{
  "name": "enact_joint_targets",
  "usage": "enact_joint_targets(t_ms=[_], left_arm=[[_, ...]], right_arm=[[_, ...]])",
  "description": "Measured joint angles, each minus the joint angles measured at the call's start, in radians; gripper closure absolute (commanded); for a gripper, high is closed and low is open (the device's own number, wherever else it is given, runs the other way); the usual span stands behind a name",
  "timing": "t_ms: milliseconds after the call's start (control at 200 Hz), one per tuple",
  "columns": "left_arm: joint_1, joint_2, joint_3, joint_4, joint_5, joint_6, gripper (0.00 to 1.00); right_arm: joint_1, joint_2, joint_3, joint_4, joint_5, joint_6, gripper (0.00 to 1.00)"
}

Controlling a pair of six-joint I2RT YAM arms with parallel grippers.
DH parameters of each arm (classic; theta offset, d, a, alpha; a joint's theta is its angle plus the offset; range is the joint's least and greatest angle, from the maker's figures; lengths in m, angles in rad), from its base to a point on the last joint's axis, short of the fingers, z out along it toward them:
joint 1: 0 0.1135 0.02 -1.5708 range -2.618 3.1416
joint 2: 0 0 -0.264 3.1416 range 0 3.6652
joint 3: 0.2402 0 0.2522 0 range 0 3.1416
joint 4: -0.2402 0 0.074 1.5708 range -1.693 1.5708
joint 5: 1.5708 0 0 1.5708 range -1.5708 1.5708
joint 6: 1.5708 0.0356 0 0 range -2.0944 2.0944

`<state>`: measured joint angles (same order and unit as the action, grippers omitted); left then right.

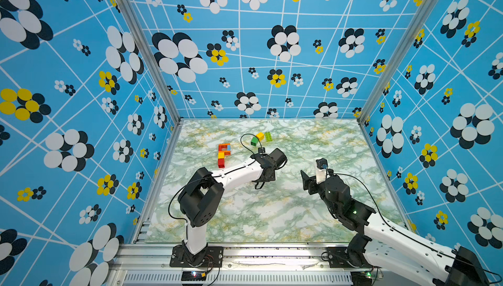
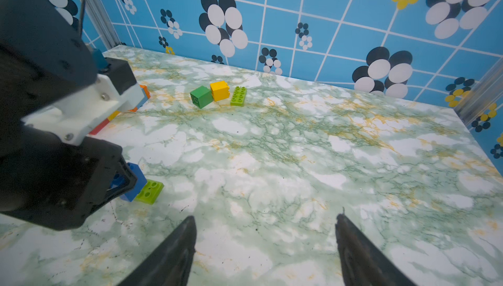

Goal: Assemble the letter p with lego
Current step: Assemble the lego brick with the lego brick.

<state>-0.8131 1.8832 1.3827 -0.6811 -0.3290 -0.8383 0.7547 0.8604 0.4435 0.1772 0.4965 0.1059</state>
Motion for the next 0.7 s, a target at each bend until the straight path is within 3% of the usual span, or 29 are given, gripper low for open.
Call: enact_joint_targets(t_ms=[700], left_arm=[[-0.008, 0.08, 0.034, 0.012, -0.039, -0.034, 1.0]], right_arm=[[-0.002, -0.021, -0.03, 0.045, 0.016, 0.012, 0.17]])
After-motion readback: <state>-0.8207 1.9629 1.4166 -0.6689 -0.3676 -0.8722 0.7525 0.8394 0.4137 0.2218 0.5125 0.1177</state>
